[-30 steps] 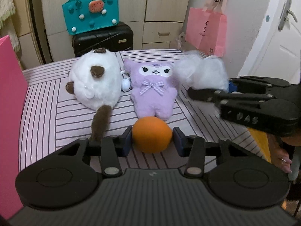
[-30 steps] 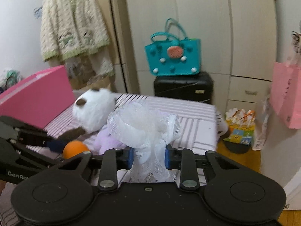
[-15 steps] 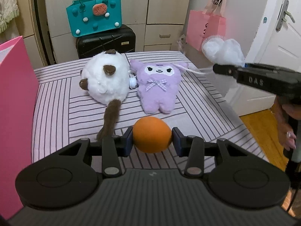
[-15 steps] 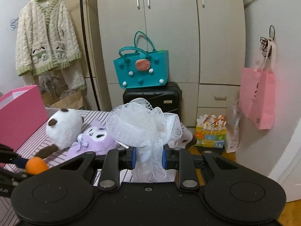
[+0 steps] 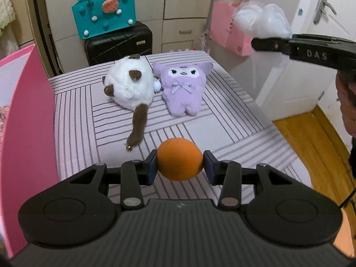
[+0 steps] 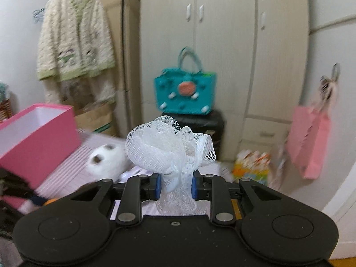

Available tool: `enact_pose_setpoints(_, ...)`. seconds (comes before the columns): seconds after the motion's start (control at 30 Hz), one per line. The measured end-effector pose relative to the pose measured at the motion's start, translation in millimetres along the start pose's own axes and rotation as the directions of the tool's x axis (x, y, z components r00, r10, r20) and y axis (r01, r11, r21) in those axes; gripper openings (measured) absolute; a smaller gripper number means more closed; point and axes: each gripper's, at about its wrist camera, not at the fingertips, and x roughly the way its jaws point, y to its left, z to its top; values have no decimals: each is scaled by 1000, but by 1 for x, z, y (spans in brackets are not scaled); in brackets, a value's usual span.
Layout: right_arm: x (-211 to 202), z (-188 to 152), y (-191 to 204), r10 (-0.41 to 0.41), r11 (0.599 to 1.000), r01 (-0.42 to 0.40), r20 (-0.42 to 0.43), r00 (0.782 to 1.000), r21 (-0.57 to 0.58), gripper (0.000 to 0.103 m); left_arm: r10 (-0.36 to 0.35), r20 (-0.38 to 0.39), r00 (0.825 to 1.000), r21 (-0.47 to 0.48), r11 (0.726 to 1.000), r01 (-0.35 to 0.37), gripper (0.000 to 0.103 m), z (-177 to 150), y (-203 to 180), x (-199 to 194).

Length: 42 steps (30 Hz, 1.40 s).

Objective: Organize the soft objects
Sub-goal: 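Lift and carry the sponge and mesh puff over the pink box with both tools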

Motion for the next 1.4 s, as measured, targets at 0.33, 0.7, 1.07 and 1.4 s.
enact_pose_setpoints(0.33,-14,-23,33,314,944,-268,-271,910,193,28,-62,-92,994,11,998,64,41,-18,10,-42)
enact_pose_setpoints(0.7,-41,-21,95,472,881,-426,-413,779,204,29,-78,-115,990,15,997,80,42,-39,24,-93)
enact_pose_setpoints(1.07,-56,27,149,573,812,-557,-417,706,173,29,-39,-66,997,17,999,40,42,-42,58,-161)
enact_pose_setpoints(1.4,-53,94,193,608,777,-624,-358,708,87,30,39,33,999,-21,999,-38,43,-30,121,-206)
